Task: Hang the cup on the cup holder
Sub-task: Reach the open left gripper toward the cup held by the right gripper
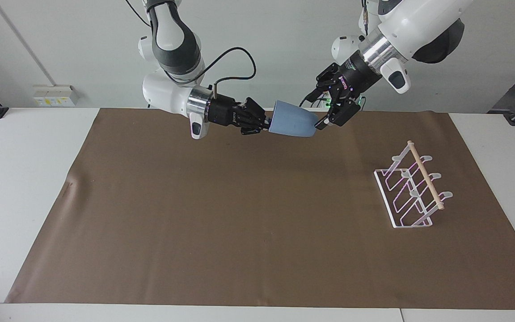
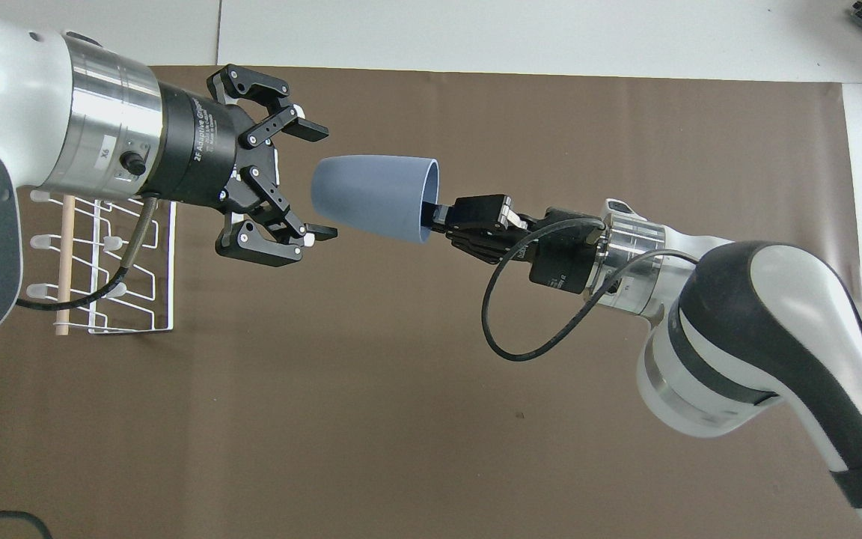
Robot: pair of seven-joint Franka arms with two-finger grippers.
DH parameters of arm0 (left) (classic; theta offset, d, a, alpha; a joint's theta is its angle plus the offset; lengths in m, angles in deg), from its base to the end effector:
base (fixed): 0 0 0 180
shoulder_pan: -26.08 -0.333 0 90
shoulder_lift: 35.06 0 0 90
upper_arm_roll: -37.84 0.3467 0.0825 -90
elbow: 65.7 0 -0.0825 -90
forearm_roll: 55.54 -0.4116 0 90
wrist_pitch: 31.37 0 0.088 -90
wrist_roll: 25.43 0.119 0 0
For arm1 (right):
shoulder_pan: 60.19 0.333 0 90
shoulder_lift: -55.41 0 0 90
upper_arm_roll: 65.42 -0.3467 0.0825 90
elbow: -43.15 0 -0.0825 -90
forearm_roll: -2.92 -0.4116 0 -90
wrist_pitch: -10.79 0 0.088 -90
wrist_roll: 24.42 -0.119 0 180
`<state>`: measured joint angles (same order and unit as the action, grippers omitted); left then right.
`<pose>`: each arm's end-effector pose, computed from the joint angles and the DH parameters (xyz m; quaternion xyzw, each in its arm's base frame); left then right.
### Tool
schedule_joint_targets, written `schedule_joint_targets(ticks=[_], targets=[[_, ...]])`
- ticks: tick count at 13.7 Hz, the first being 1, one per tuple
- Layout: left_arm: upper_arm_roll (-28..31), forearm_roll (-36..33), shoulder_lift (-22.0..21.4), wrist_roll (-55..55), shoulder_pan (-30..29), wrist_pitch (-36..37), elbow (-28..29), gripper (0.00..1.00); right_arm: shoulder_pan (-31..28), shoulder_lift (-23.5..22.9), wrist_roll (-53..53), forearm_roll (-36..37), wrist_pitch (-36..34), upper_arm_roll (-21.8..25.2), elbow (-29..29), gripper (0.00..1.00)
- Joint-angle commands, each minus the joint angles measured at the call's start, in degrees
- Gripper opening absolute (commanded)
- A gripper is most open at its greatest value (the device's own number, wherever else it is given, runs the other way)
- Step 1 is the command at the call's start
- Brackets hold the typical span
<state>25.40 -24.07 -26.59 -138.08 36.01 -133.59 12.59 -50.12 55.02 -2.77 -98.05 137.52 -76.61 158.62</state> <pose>0.5899 -0.2839 0.6962 0.6525 0.6896 -0.2135 0.2303 0.5648 0.2645 0.5195 -0.7357 0.1414 -0.0623 0.6594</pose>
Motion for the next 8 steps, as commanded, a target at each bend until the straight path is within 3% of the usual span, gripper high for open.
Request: schedule_joint_targets(ticks=[1, 8], targets=[[-0.2, 0.5, 2.0, -4.3, 0.9, -0.1, -2.7, 1.00, -0.5, 1.5, 2.0, -1.1, -0.2, -0.2, 1.6, 0.00], [-0.9, 0.9, 2.0, -4.7, 2.5, -0.3, -1.6, 1.00, -0.5, 1.5, 2.0, -1.1, -0.1, -0.2, 1.6, 0.00]])
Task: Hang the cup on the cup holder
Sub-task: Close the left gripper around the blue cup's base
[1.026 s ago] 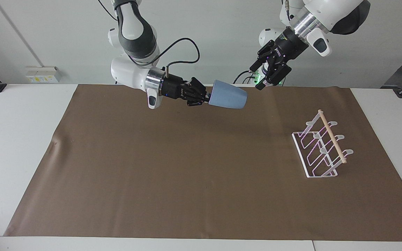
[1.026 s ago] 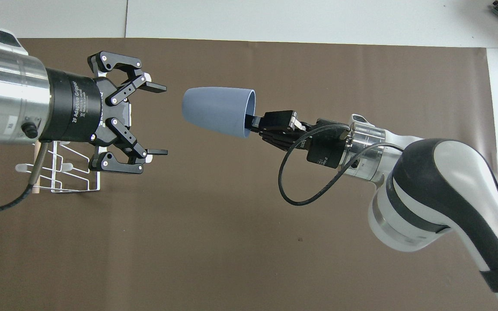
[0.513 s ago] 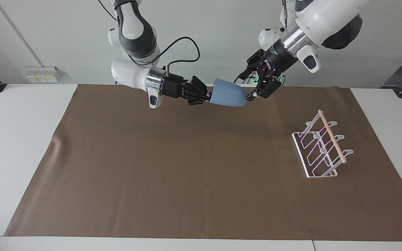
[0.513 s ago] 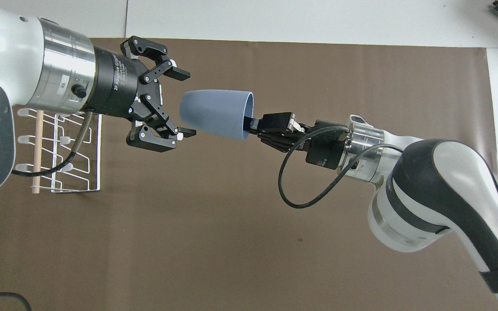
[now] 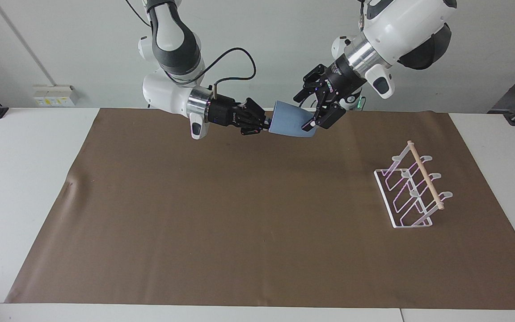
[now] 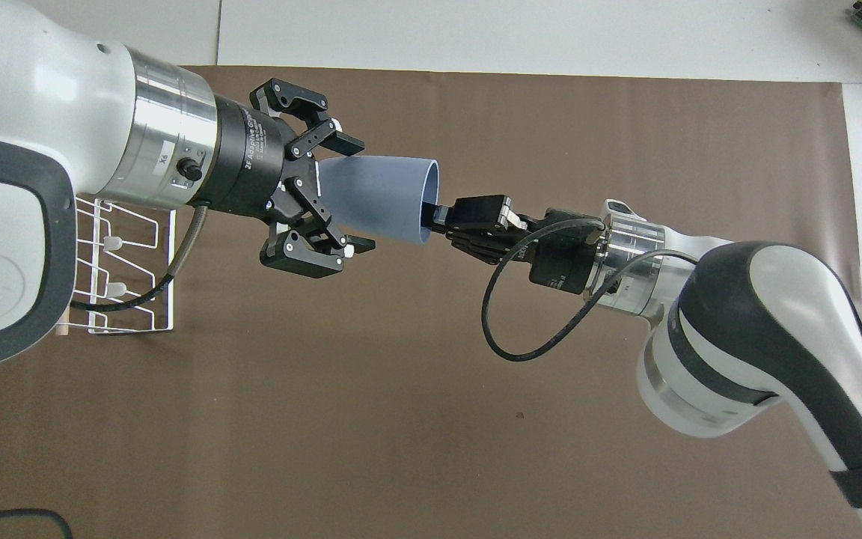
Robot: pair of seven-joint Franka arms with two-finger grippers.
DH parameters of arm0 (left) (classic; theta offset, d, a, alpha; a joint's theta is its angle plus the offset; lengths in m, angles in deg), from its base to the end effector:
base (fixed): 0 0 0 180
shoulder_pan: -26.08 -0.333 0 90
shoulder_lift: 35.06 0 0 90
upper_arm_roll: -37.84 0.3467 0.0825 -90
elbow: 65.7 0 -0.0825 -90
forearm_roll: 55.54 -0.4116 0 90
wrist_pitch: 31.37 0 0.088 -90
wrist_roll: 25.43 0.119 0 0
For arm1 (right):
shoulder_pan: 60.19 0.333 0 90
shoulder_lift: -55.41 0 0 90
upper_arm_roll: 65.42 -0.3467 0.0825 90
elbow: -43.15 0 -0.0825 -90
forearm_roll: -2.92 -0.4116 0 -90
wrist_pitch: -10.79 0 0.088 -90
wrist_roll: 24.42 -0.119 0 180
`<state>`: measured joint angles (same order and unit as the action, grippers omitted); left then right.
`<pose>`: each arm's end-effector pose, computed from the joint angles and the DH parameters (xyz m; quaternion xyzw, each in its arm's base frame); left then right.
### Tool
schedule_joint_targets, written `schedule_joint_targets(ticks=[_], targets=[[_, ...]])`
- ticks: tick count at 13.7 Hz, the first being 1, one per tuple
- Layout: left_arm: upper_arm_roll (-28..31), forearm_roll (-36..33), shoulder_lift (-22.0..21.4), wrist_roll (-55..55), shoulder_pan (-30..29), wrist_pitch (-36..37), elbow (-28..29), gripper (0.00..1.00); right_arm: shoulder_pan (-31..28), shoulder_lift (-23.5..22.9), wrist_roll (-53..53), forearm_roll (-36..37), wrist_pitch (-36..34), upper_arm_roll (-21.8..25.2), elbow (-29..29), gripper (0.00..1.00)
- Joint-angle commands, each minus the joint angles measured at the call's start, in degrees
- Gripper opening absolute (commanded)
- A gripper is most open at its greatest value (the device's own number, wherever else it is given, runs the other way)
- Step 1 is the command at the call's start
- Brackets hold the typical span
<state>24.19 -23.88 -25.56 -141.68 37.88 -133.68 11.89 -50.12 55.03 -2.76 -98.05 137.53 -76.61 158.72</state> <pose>0.5803 -0.3151 0.6921 0.6472 0.6929 -0.2317 0.2176 0.5645 0.2644 0.5187 -0.7360 0.1419 -0.0619 0.6591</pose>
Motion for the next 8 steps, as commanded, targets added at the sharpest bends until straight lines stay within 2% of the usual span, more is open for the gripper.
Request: schedule_joint_targets(ticks=[1, 8], targets=[[0.3, 0.5, 1.0, -1.0, 0.6, -0.4, -0.5, 1.00, -0.5, 1.5, 2.0, -1.1, -0.1, -0.2, 1.5, 0.00], [0.3, -0.7, 2.7, -1.0, 0.6, -1.7, -0.2, 1.00, -0.5, 1.5, 2.0, -1.1, -0.1, -0.2, 1.5, 0.00]])
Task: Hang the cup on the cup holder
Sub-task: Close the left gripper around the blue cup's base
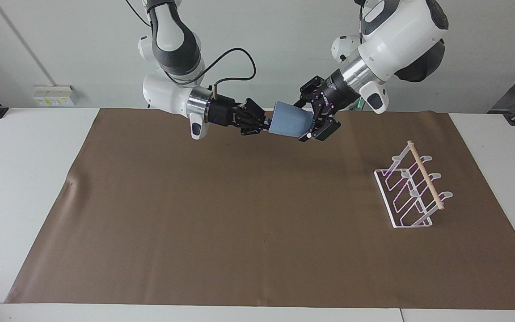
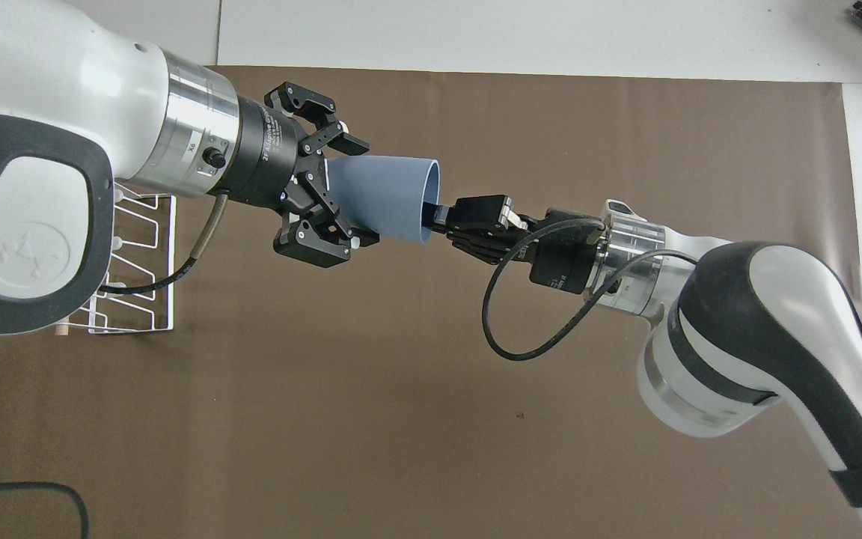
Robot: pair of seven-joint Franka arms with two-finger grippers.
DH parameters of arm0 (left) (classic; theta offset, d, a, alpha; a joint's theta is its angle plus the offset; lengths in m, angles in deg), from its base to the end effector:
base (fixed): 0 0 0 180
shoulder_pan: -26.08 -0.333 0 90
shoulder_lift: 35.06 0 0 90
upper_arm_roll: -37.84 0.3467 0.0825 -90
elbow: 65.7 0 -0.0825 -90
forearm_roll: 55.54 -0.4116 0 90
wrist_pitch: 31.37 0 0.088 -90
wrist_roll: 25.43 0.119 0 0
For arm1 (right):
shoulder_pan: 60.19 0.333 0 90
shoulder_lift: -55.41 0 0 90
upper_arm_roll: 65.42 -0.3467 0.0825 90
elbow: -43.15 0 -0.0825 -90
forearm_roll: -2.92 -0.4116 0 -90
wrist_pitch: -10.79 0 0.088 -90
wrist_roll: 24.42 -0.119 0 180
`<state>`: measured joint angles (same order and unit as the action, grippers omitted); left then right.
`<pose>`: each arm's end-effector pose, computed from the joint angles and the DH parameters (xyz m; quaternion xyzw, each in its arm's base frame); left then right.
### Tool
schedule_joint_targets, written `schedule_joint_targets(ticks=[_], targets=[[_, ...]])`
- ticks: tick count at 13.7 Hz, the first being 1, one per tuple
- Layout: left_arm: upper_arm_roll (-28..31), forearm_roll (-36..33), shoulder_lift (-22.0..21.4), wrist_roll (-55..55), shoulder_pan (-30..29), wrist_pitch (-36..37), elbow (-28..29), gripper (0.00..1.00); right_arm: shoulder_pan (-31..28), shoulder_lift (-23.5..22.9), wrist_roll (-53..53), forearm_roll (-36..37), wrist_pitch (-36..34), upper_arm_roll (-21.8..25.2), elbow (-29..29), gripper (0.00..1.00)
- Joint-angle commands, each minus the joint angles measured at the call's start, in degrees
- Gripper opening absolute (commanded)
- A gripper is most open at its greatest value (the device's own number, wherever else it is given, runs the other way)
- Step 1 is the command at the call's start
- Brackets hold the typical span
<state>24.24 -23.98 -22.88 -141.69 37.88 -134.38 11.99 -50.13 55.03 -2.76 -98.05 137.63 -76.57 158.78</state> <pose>0.5977 -0.3176 0.6623 0.6408 0.7003 -0.2403 0.2030 0.5647 0.2636 0.5180 -0.7362 0.1431 -0.0624 0.6585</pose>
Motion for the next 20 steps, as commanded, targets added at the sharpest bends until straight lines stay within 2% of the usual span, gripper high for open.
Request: schedule_joint_targets(ticks=[1, 3, 4, 5, 7, 8, 9, 13, 15, 20], targets=[[0.2, -0.6, -0.1, -0.6, 0.4, -0.7, -0.3, 1.00, -0.5, 1.6, 2.0, -1.1, -0.2, -0.3, 1.4, 0.00], [0.2, -0.4, -0.1, -0.8, 0.3, -0.4, -0.3, 1.00, -0.5, 1.5, 1.9, -1.1, -0.2, -0.3, 1.4, 0.00], [0.2, -0.2, -0.1, -0.8, 0.4, -0.4, -0.3, 0.94, -0.5, 1.5, 1.9, -1.1, -0.2, -0.3, 1.4, 0.00], [0.2, -0.1, -0.1, -0.8, 0.4, -0.4, -0.3, 0.77, -0.5, 1.5, 1.9, -1.1, -0.2, -0.3, 1.4, 0.00], [0.2, -0.2, -0.1, -0.6, 0.5, -0.3, -0.3, 0.27, -0.5, 1.5, 1.5, -1.1, -0.2, -0.3, 1.4, 0.00], [0.2, -0.3, -0.1, -0.5, 0.5, -0.3, -0.3, 0.08, -0.5, 1.5, 1.5, -1.1, -0.1, -0.3, 1.4, 0.00], [0.2, -0.5, -0.1, -0.1, 0.6, -0.5, -0.3, 0.00, -0.5, 1.6, 1.5, -1.1, 0.0, -0.3, 1.4, 0.00], [0.2, -0.7, -0.5, 1.4, 0.7, -0.5, -0.3, 0.00, -0.5, 1.5, -0.5, -1.1, 0.3, -0.3, 1.4, 0.00], [0.2, -0.7, -0.7, 1.7, 0.6, -0.4, -0.3, 0.00, -0.5, 1.5, -0.5, -1.1, 0.3, -0.3, 1.4, 0.12], [0.3, -0.8, -1.1, 3.0, 0.7, -0.4, 0.3, 0.00, -0.5, 1.5, -1.4, -1.1, 0.3, -0.3, 1.4, 0.33]])
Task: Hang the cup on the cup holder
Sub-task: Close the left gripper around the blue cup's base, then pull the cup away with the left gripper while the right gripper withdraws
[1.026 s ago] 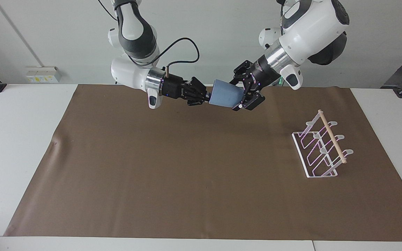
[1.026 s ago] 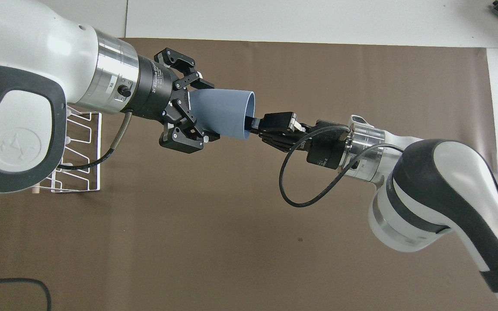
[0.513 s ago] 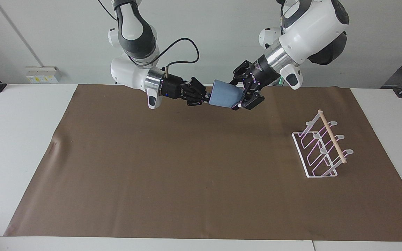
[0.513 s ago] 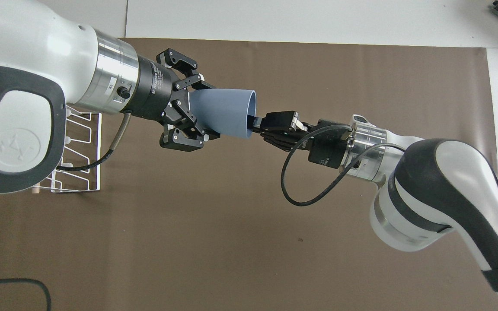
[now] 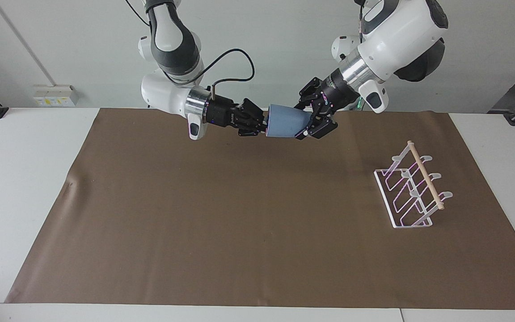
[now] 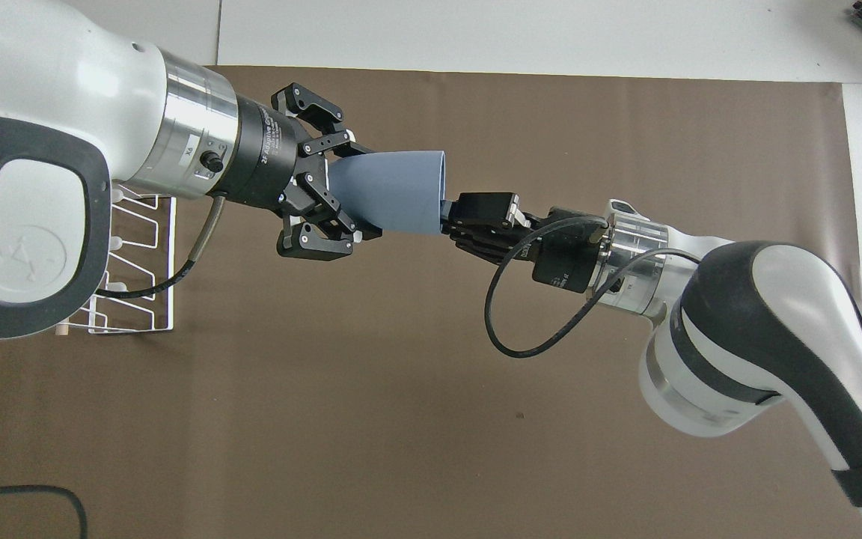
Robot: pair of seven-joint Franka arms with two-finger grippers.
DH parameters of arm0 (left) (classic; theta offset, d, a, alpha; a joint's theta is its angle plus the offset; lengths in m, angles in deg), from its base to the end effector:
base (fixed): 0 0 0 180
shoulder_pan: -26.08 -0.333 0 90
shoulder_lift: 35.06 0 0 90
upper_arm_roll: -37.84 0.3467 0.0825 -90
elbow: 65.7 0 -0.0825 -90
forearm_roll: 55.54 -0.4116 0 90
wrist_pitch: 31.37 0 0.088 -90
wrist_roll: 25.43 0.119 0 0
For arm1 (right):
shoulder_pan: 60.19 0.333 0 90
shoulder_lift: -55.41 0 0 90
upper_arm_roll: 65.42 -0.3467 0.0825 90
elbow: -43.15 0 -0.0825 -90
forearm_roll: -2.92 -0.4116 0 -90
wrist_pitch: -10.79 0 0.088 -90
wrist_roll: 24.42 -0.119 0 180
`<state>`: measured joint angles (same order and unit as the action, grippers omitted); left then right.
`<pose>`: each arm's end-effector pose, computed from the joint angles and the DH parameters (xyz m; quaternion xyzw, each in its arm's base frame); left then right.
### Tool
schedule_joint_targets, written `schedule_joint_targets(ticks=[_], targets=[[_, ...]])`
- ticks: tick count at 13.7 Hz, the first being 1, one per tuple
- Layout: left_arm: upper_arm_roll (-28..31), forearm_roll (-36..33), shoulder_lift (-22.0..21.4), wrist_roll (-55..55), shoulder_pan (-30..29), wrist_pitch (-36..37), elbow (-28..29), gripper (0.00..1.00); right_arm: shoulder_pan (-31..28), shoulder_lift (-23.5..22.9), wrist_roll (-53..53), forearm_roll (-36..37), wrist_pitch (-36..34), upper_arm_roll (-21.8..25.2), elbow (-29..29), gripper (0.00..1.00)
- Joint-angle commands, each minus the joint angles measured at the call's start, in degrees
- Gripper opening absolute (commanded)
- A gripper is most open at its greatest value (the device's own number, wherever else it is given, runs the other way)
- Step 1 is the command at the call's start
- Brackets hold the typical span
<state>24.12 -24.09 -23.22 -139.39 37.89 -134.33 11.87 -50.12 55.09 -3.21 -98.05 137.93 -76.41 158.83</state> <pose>0.5951 -0.3182 0.6671 0.6565 0.6856 -0.2341 0.2103 0.5655 0.2614 0.5179 -0.7360 0.1485 -0.0624 0.6576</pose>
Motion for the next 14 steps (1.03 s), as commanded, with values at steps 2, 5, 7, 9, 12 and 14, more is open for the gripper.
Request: schedule_joint_targets(ticks=[2, 5, 7, 9, 12, 14], targets=[[0.4, -1.3, -0.9, 1.3, 0.7, -0.5, 0.7, 0.00, -0.5, 1.5, -1.1, -1.1, 0.4, -0.4, 1.3, 0.40], [0.4, -6.6, -2.2, 2.6, 0.8, -0.2, 2.0, 0.00, -0.6, 1.5, -1.3, -1.0, 0.5, -0.4, 1.3, 0.72], [0.4, -7.5, -3.2, 5.0, 0.7, 0.0, 3.4, 0.00, -1.1, 1.6, -1.3, 0.0, 0.5, -0.3, 1.3, 0.84], [0.6, -10.4, -4.2, 6.4, 0.0, 0.0, 5.2, 0.00, -1.8, 1.5, -1.3, 6.1, 0.7, -0.1, 1.2, 1.00], [0.5, -19.7, -5.2, 6.6, 0.0, -0.4, 7.5, 0.00, -4.0, 1.3, -2.2, 18.0, 0.6, 0.0, 1.0, 1.00], [0.6, -24.6, -5.9, 6.6, 0.0, -0.6, 9.0, 0.00, -4.9, 1.2, -7.7, 28.5, 0.6, 0.1, 0.8, 1.00]])
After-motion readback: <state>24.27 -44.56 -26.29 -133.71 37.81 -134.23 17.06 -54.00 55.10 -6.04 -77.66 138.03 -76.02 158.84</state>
